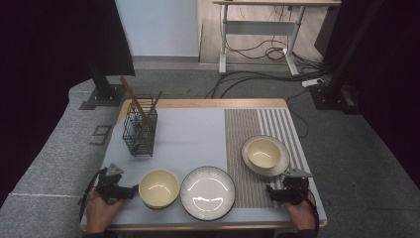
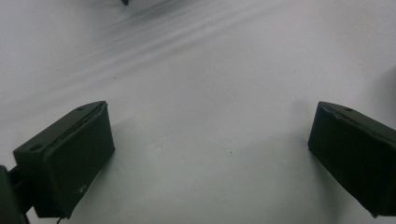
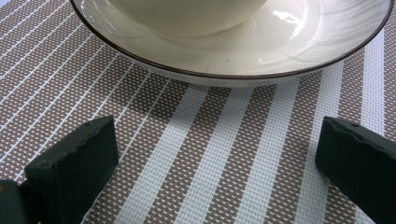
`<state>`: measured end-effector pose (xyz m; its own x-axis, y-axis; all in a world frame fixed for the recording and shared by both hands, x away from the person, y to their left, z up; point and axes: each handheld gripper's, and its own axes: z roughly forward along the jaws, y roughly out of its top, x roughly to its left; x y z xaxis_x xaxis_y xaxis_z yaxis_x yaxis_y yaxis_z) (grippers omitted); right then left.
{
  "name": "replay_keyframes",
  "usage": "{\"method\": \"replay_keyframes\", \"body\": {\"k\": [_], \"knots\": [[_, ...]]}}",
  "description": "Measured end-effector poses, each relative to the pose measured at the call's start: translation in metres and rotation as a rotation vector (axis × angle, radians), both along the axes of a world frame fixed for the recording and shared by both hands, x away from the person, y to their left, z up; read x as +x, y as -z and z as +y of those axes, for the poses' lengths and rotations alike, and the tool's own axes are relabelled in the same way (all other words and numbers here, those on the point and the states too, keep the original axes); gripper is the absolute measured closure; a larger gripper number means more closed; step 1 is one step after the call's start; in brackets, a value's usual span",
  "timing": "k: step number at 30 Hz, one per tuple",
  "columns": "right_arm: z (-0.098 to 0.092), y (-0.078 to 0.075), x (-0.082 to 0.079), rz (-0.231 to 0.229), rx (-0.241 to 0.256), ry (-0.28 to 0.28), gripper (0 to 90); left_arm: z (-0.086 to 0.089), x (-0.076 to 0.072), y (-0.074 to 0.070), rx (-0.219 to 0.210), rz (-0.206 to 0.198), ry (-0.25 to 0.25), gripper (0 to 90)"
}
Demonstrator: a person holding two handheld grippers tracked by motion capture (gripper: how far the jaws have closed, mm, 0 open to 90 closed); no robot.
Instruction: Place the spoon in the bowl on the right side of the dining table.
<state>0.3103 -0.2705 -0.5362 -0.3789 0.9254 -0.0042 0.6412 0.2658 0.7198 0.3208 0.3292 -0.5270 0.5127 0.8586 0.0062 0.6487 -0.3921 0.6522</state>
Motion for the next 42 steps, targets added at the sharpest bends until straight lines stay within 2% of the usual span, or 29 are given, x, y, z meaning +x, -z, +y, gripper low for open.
{"method": "replay_keyframes", "body": {"k": [10, 16, 24, 33, 42], "knots": [[0.000, -0.001, 0.001, 0.011, -0.002, -0.002, 0.0, 0.000, 0.000, 0.000, 0.000, -0.001, 0.000, 0.0], [-0.001, -0.007, 0.000, 0.039, 0.008, -0.017, 2.2, 0.000, 0.000, 0.000, 0.000, -0.001, 0.000, 0.0], [-0.004, -0.019, -0.012, -0.001, -0.001, -0.032, 2.2, 0.000, 0.000, 0.000, 0.000, -0.001, 0.000, 0.0], [0.006, -0.044, -0.019, -0.022, -0.041, -0.108, 0.0, 0.000, 0.000, 0.000, 0.001, -0.001, 0.000, 0.0], [0.019, -0.065, -0.019, -0.059, -0.014, -0.164, 0.0, 0.000, 0.000, 0.000, 0.001, -0.001, 0.000, 0.0]]}}
